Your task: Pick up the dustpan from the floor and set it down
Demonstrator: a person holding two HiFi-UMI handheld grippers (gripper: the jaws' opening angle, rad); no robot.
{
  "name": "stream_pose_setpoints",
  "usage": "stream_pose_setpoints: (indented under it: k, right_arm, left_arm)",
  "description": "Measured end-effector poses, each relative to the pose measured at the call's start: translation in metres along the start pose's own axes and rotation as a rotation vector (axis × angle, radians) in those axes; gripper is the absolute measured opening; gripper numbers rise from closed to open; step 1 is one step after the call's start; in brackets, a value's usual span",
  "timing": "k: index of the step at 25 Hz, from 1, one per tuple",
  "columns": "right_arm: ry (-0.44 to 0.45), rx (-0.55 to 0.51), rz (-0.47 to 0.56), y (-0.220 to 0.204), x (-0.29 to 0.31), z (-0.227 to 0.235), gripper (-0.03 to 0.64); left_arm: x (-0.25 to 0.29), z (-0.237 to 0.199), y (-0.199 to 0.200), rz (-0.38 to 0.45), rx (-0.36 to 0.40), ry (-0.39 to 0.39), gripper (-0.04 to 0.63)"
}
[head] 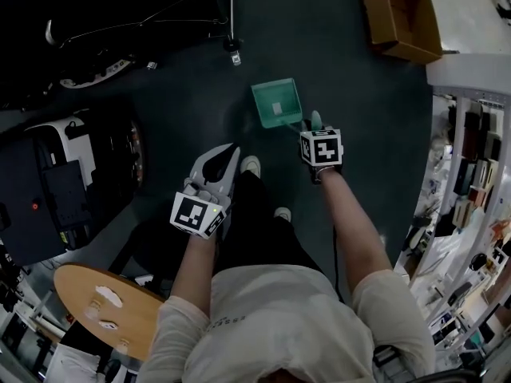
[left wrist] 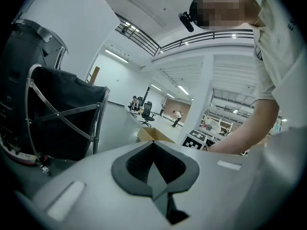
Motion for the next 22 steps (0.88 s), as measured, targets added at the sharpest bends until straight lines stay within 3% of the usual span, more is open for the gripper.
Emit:
stream_pose_setpoints:
  k: [6,9,19,22]
  right_arm:
    - [-0.014,0.048,0.063,-0.006,-0.058,0.006,-0.011]
    - [-0.009,0.056,0.095,-0.022,-0.105,0.011,-0.011]
    - [0.032,-0.039,0.236,-0.124,-0.268,0.004,-0.011]
    - [0.055,-0.062,0.264,-0.161,-0.302,0.011,-0.011]
  left_arm:
    - [-0.025,0.003,0.014,0.018,-0.003,0.033,0.017]
    - [-0.046,0.025,0.031,0.04,0.017,0.04,0.017]
    - [-0.134,0.158,0.055,0.035,-0.007,0.047,0.017]
    - [-0.156,0.212,0.06,0.031,0.034,0.028,0.017]
Point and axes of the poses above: the fingertips, and each gripper's own axes: x forward along the fingers, z to its right, y out of its top, the point moved 6 cm from there along -x, backward along the fingers, and after that the axes turned 13 degrees about x, right-handed, at the moved point
